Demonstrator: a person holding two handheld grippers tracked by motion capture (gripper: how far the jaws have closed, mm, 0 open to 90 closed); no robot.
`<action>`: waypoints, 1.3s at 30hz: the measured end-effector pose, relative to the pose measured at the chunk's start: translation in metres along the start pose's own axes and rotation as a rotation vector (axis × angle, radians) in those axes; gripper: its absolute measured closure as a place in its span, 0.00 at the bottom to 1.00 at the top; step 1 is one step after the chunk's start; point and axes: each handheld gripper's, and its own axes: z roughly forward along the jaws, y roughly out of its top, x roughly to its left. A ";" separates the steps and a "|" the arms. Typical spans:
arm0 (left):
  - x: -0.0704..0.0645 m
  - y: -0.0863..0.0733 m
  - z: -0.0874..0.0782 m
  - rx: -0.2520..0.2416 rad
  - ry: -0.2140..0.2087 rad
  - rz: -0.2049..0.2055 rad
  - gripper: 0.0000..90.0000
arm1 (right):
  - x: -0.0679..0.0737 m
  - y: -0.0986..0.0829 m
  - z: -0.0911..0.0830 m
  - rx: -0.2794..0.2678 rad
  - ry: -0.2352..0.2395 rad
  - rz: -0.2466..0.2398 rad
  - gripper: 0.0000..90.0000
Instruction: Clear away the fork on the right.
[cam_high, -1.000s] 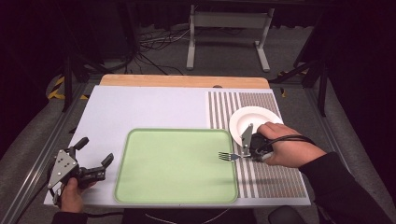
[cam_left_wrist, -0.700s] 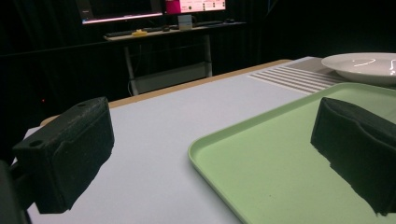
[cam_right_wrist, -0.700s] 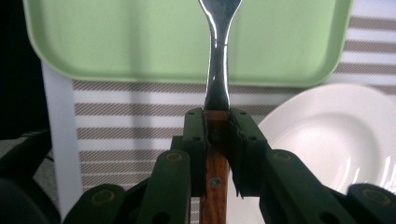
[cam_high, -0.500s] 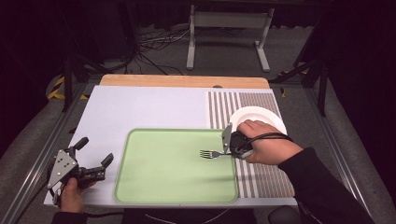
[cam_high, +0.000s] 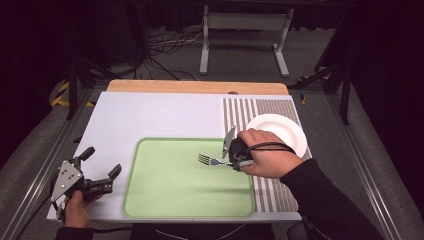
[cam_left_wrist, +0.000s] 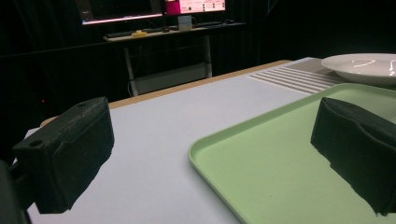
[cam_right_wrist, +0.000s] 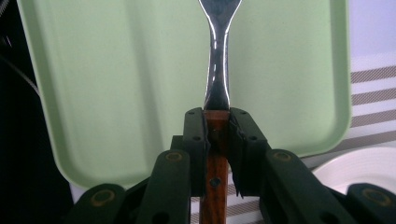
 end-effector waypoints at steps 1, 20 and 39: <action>0.000 0.000 0.000 0.000 0.000 0.000 0.00 | 0.001 0.001 0.001 -0.007 0.007 0.030 0.86; 0.000 0.000 0.000 -0.004 0.001 -0.002 0.00 | 0.007 0.011 0.014 -0.076 0.073 0.514 0.86; 0.000 0.000 0.000 -0.004 0.001 -0.003 0.00 | 0.007 0.012 0.027 -0.058 0.082 0.818 0.86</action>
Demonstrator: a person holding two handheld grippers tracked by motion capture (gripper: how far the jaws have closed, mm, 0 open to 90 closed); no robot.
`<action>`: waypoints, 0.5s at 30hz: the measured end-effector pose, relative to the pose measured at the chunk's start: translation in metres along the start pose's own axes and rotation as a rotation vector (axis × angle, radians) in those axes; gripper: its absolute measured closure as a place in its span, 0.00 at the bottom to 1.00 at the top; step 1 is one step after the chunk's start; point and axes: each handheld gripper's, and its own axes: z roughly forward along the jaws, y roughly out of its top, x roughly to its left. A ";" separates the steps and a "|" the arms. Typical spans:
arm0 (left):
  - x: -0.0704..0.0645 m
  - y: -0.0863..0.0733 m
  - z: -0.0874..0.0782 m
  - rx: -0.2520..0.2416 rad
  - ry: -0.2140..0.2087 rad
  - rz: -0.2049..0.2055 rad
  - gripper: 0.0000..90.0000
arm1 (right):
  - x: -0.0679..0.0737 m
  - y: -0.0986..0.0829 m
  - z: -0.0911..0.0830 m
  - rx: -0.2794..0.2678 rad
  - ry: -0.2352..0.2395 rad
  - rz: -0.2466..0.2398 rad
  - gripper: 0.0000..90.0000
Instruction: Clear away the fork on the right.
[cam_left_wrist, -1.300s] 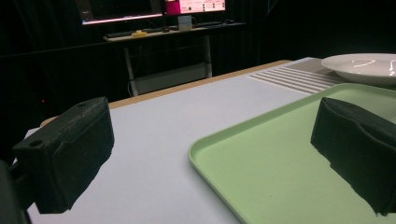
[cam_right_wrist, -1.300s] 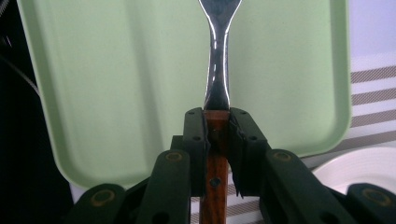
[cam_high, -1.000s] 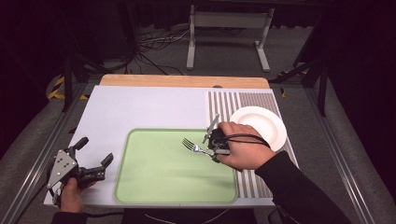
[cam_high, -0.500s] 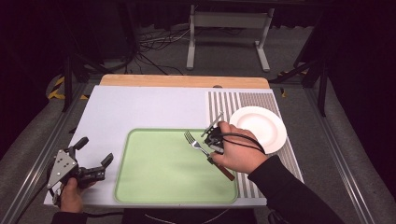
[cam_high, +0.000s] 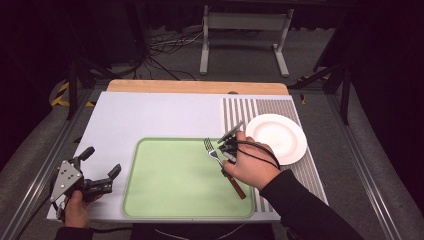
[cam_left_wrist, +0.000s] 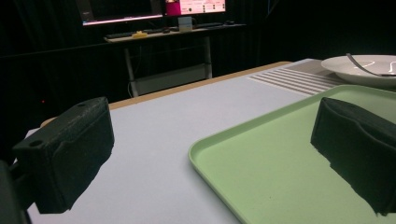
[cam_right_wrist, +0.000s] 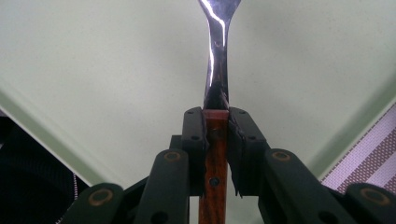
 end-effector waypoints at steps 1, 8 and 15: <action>0.000 0.000 0.000 0.000 0.000 0.000 0.00 | -0.001 0.000 0.001 0.002 -0.002 0.008 0.86; 0.000 0.000 0.000 0.000 0.001 0.002 0.00 | -0.003 0.000 0.008 0.007 -0.015 0.076 0.86; 0.000 0.000 0.000 0.000 0.001 0.002 0.00 | -0.008 0.000 0.012 0.009 -0.038 0.115 0.86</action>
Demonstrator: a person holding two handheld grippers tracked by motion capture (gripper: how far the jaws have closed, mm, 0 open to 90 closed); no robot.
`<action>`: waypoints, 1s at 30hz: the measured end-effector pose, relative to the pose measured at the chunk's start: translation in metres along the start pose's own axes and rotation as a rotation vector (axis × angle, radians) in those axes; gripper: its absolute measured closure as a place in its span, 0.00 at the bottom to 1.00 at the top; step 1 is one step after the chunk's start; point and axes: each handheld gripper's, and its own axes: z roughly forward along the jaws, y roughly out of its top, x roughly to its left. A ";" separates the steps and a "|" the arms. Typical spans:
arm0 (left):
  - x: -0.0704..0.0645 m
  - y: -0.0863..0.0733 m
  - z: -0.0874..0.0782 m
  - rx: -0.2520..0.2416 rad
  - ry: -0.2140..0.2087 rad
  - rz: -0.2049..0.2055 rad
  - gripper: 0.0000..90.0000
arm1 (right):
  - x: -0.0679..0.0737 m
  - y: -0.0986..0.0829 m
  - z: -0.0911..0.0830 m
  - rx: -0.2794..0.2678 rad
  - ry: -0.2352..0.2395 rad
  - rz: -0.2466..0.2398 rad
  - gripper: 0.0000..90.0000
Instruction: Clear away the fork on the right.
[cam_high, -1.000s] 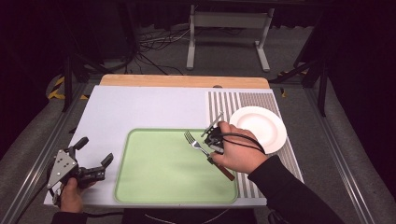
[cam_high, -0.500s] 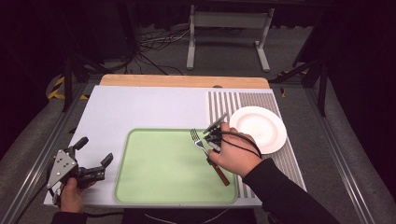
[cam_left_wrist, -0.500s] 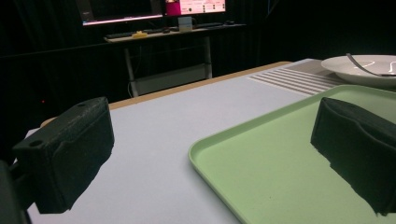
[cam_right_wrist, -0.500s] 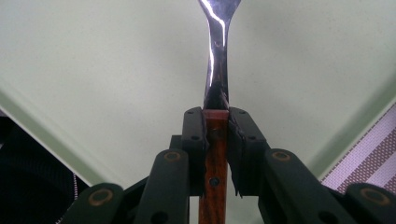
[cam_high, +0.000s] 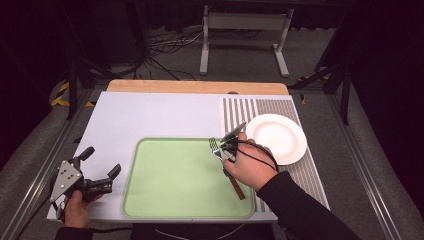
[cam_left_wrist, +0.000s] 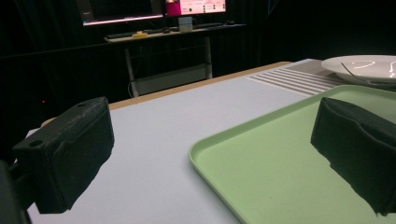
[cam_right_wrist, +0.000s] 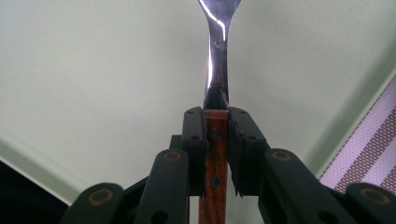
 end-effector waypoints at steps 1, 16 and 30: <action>0.000 0.000 0.000 0.000 0.000 0.000 0.00 | -0.001 0.000 0.001 0.002 -0.002 0.003 0.86; 0.000 0.000 0.000 0.003 -0.001 0.003 0.00 | -0.010 -0.003 0.020 0.066 0.007 0.068 0.86; 0.000 0.000 0.000 -0.001 0.000 -0.001 0.00 | -0.015 -0.005 0.027 0.099 0.001 0.101 0.86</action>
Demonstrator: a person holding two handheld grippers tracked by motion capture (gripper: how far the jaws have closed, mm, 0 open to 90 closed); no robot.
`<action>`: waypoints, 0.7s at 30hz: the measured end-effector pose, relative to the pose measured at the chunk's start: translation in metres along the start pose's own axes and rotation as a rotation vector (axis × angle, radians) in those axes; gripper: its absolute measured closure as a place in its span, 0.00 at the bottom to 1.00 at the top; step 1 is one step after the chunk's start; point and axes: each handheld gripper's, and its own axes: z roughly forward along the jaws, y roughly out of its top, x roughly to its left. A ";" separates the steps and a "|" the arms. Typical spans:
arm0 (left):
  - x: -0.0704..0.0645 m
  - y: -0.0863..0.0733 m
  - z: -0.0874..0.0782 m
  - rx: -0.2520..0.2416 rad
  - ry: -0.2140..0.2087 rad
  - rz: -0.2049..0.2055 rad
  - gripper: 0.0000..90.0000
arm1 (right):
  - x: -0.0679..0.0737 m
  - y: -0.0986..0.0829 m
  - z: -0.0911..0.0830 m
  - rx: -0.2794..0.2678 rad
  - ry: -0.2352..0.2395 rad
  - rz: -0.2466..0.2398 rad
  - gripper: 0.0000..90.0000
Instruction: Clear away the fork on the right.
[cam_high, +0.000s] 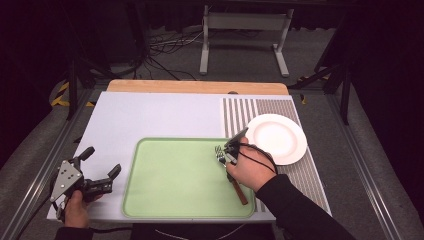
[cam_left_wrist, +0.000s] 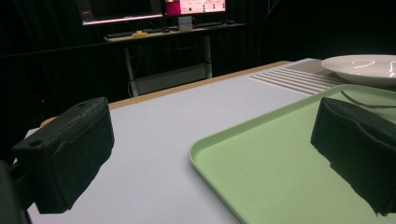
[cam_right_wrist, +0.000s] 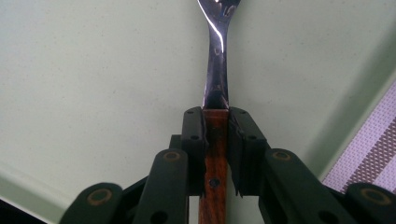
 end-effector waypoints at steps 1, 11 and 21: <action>0.000 0.000 0.000 0.000 0.000 0.000 0.00 | 0.000 0.000 0.000 0.001 0.000 0.002 0.86; 0.000 0.000 0.000 0.001 0.001 0.000 0.00 | 0.000 0.000 0.002 0.012 0.000 0.008 0.86; 0.000 0.000 0.000 0.001 0.000 0.000 0.00 | 0.001 -0.001 -0.001 -0.026 0.019 -0.016 0.73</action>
